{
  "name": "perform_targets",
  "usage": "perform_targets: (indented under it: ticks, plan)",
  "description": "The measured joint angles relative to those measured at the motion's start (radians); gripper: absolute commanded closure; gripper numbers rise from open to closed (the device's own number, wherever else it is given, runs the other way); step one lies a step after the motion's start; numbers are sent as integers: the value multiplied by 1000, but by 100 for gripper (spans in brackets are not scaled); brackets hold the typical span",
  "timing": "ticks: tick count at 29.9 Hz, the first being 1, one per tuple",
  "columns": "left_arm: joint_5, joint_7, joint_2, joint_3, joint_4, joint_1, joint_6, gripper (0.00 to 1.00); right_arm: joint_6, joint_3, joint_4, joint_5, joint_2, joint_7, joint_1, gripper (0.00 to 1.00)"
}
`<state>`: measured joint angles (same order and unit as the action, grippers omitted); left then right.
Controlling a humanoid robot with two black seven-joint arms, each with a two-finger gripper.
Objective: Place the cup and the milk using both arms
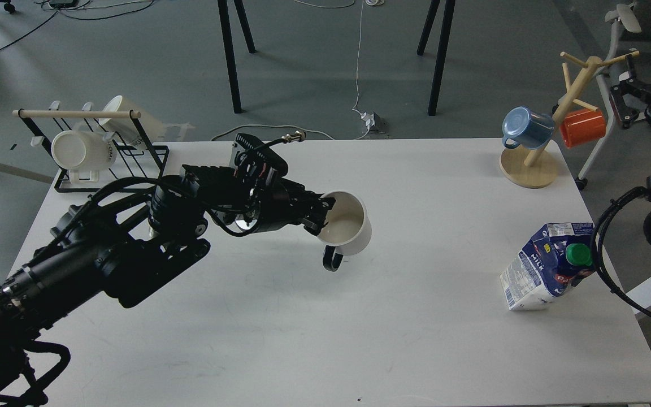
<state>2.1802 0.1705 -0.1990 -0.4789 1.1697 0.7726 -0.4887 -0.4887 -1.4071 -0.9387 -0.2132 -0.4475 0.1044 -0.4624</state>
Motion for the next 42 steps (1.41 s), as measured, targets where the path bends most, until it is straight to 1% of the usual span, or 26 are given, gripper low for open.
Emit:
perform_targets:
  ticks: [4,8,14,15,16,17,19,22,24,26,29,31,34,36,37,39,42]
  plan:
    - [1,-14,41,81,-3,4,0,91,0,-1,-1,0,0,-4,-18,1]
    - [2,-44,67,97,-28,4,0,89,0,4,-3,-1,0,-5,-20,1]
    - [2,-53,102,100,-51,-5,0,84,0,10,-4,-2,1,-5,-18,1]
    - [2,-54,103,101,-55,-7,0,81,0,9,-4,-2,1,-6,-17,1]
    - [2,-55,104,103,-62,-8,0,73,0,7,-5,-2,1,-7,-16,1]
    - [2,-56,104,103,-70,-9,0,68,0,5,-5,-2,1,-7,-14,1]
    - [2,-56,105,104,-81,-10,0,66,0,3,-16,-2,1,-8,-12,1]
    - [2,-55,105,104,-87,-10,0,55,0,0,-43,-2,-4,-8,-2,1]
    - [2,-55,104,104,-87,-10,0,50,0,-1,-54,-2,-7,-8,7,1]
    - [2,-53,100,102,-87,-11,0,46,0,-1,-60,-2,-8,-8,13,1]
    - [2,-49,87,89,-75,-12,0,43,0,-3,-63,-2,-12,-8,30,1]
    - [1,-45,76,55,-59,-12,0,40,0,-5,-77,-3,-25,-8,54,1]
    - [2,-44,34,-50,-34,-12,0,35,0,-22,-118,-7,-51,-8,115,1]
    - [-37,-42,7,-134,-27,-12,0,28,0,-51,-152,-9,-56,-8,174,1]
    - [-84,-41,-3,-173,-26,-13,0,25,0,-63,-167,-9,-57,-8,203,1]
    - [-227,-41,-30,-264,-28,-14,6,13,0,-89,-197,-10,-58,-8,270,1]
    - [-508,-40,-74,-372,-32,-16,18,3,0,-130,-242,-11,-58,-8,383,1]
